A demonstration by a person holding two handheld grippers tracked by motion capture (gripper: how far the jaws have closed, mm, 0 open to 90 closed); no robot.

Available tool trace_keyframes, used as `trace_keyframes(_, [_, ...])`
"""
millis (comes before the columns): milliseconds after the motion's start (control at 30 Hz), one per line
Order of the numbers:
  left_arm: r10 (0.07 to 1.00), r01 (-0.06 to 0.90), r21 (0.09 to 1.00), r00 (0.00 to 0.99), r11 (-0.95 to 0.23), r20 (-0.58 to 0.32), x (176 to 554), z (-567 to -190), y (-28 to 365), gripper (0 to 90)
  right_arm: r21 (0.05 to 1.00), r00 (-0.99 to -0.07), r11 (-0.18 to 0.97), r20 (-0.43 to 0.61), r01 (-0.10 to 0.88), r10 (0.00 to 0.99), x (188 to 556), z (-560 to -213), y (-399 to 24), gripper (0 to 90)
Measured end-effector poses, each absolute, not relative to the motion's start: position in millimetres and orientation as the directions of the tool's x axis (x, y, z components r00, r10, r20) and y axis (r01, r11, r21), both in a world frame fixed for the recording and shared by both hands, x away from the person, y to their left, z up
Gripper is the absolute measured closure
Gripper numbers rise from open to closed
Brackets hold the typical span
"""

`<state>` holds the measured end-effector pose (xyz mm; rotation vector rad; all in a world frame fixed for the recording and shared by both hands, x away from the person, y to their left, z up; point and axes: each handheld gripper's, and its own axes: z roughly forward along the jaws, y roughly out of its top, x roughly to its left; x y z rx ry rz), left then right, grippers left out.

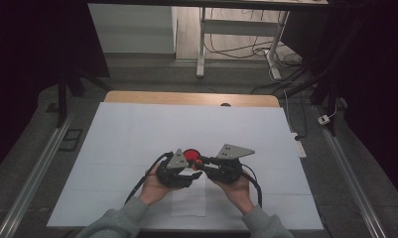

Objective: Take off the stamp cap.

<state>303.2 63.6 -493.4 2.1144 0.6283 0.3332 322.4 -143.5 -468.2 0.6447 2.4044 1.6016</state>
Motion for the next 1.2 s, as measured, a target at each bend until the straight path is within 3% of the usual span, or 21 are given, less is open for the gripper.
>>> trace_keyframes(700, [0.544, 0.298, 0.815, 0.839, -0.497, 0.025, 303.0, -493.7, 63.4, 57.4, 0.911, -0.891, 0.326, 0.088, 0.253, 0.445, 322.1, -469.4, -142.2, 71.8])
trace_keyframes(833, [0.537, 0.291, 0.816, 0.843, -0.500, 0.028, 302.8, -493.6, 63.8, 62.9, 0.909, -0.892, 0.329, 0.089, 0.255, 0.444, 322.1, -469.7, -142.3, 71.9])
trace_keyframes(1200, [0.542, 0.287, 0.814, 0.840, -0.506, 0.041, 301.8, -495.2, 62.0, 63.4, 0.911, -0.892, 0.326, 0.089, 0.253, 0.443, 322.3, -469.8, -142.9, 71.9])
